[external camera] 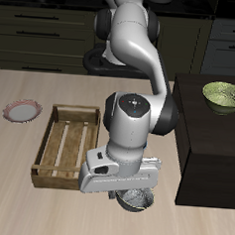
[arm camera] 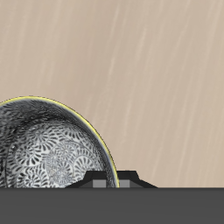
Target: Place the black bowl in the wooden tray
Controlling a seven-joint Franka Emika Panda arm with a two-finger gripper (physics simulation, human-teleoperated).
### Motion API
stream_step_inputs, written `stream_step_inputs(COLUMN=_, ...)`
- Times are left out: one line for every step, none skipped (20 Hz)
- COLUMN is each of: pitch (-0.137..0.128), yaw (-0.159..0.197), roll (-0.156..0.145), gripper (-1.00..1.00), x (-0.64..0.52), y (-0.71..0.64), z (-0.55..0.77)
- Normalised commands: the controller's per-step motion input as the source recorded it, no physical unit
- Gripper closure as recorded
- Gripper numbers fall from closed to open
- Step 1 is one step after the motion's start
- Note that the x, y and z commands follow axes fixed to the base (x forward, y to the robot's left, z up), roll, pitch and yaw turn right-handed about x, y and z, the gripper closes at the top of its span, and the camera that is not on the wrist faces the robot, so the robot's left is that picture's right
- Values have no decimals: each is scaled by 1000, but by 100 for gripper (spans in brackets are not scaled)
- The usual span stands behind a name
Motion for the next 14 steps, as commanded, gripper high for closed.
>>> stream_step_inputs(pitch=-81, yaw=4, roll=23, gripper=100, x=-172, y=32, z=630)
stream_step_inputs(pitch=-34, yaw=-16, roll=-25, gripper=100, x=-101, y=-61, z=341)
stream_step_inputs(pitch=-44, yaw=-7, roll=42, gripper=100, x=-22, y=-32, z=353)
stream_step_inputs(pitch=-25, yaw=12, roll=-14, gripper=100, x=-27, y=-52, z=175)
stream_step_inputs(pitch=-43, yaw=-15, roll=-39, gripper=100, x=-8, y=-137, z=363)
stream_step_inputs(pitch=-76, yaw=-19, roll=15, gripper=100, x=-235, y=-106, z=540)
stream_step_inputs(pitch=-30, yaw=12, roll=-31, gripper=100, x=-119, y=-191, z=329)
stream_step_inputs(pitch=-80, yaw=-57, roll=-10, gripper=100, x=-326, y=-216, z=529)
stream_step_inputs(pitch=-62, yaw=20, roll=16, gripper=100, x=-185, y=-137, z=323)
stream_step_inputs(pitch=-40, yaw=-73, roll=27, gripper=100, x=-177, y=-110, z=339)
stream_step_inputs(pitch=-66, yaw=38, roll=36, gripper=100, x=-225, y=-101, z=284)
stream_step_inputs(pitch=-25, yaw=42, roll=20, gripper=100, x=-204, y=-101, z=278)
stream_step_inputs(pitch=-69, yaw=-46, roll=-12, gripper=100, x=-266, y=-113, z=322)
stream_step_inputs(pitch=-50, yaw=44, roll=40, gripper=100, x=-185, y=-110, z=239)
